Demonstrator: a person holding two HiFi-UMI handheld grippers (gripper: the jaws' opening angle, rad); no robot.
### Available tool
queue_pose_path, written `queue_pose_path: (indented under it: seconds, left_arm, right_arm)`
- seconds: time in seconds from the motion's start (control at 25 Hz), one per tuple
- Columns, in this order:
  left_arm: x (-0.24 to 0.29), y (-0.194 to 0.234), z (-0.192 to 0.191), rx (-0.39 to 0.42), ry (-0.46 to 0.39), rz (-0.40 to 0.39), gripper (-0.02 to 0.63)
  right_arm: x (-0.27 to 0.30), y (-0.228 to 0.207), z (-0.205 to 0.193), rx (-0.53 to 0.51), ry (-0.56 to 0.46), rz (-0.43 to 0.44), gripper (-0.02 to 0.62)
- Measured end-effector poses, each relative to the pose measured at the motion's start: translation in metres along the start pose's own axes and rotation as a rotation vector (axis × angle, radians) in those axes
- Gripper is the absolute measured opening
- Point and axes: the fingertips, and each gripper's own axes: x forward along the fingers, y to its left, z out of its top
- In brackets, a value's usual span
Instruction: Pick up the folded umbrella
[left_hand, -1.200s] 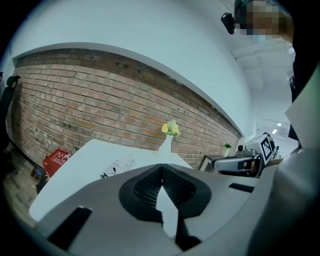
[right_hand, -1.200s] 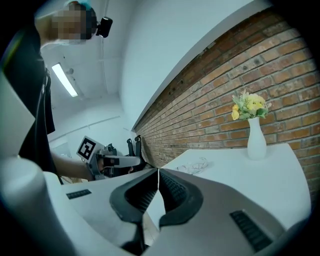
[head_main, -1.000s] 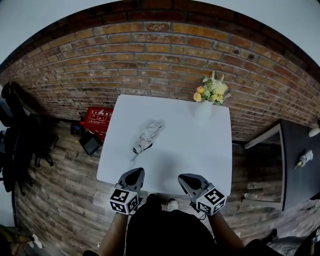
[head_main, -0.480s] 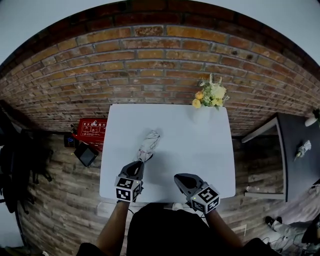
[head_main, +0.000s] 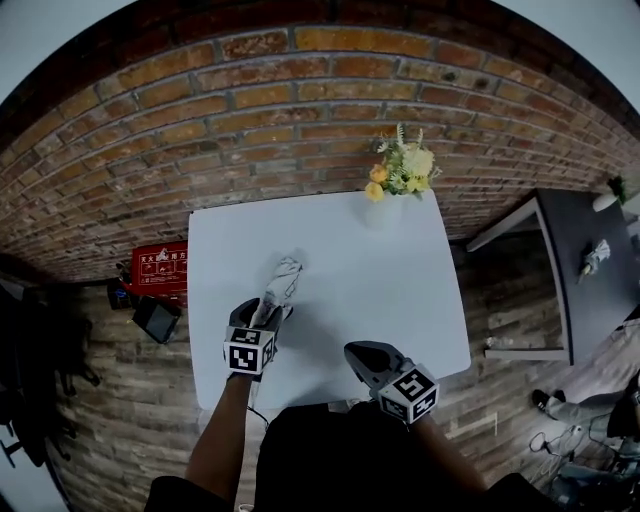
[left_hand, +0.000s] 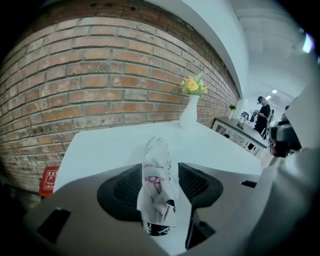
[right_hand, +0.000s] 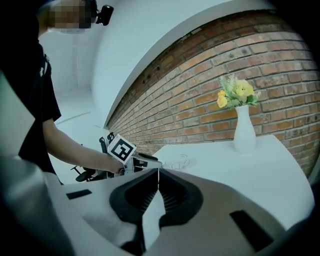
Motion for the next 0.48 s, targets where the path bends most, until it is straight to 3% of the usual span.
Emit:
queue_pose_path:
  seconds: [0.2, 0.48]
  left_arm:
    - [0.024, 0.007, -0.007, -0.013, 0.063, -0.030, 0.279]
    - [0.053, 0.005, -0.016, 0.023, 0.146, -0.063, 0.298]
  right_arm:
    - [-0.003, -0.006, -0.006, 0.024, 0.005, -0.047, 0.023]
    - [-0.001, -0.007, -0.009, 0.056, 0.027, -0.075, 0.023]
